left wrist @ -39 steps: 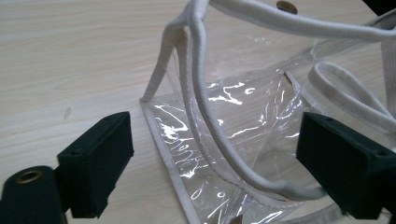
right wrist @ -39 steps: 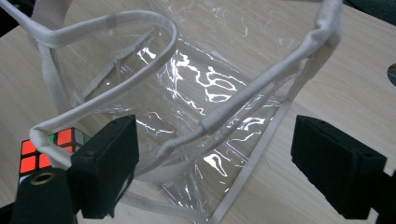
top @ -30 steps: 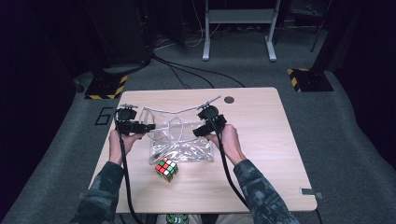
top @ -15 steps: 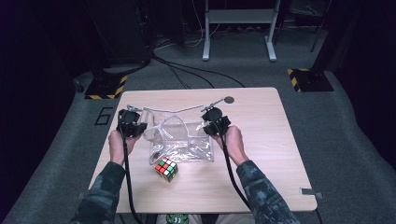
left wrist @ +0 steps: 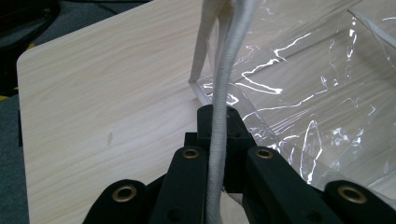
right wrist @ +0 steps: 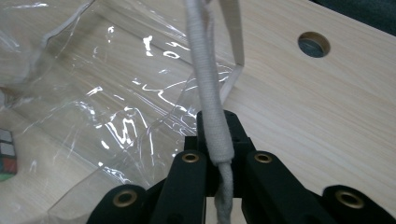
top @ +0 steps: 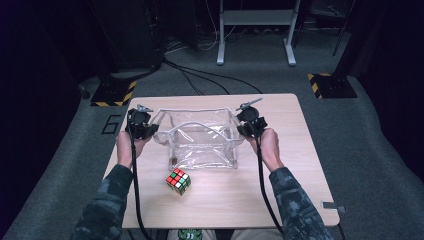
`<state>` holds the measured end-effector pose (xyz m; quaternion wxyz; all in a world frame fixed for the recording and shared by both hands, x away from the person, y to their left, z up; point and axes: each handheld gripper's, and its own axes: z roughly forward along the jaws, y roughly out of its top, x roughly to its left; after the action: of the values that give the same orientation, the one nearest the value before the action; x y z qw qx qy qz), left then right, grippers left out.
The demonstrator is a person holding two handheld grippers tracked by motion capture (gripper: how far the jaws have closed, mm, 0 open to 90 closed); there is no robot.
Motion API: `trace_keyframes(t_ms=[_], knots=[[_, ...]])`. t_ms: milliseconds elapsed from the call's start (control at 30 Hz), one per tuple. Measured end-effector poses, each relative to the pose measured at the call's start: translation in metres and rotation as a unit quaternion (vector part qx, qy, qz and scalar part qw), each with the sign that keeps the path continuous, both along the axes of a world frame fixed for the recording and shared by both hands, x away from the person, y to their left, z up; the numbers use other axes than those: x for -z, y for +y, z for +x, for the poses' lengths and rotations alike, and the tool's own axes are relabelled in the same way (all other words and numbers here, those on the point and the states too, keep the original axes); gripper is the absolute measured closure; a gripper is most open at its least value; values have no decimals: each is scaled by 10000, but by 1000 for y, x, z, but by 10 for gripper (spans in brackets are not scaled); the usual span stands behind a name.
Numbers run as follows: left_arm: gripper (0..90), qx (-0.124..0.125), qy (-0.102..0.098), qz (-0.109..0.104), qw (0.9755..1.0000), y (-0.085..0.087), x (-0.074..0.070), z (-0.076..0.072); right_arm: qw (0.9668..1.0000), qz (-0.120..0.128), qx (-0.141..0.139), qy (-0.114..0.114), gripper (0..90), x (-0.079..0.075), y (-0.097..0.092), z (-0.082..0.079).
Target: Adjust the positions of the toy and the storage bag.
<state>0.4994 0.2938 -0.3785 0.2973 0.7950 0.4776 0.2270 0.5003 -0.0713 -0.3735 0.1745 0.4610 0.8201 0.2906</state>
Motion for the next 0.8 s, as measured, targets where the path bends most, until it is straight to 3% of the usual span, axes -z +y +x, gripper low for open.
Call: trace_keyframes(t_ms=[133,267,800], knots=[[892,100,-4,62,9999,-4,-7,6,9999,35,162,20,891,-2,-17,3],[892,160,25,82,9998,-10,-10,14,9996,-97,276,-13,891,-5,-26,4],[891,304,203,285,9989,-31,-6,38,9971,-398,647,48,887,-7,-49,20]])
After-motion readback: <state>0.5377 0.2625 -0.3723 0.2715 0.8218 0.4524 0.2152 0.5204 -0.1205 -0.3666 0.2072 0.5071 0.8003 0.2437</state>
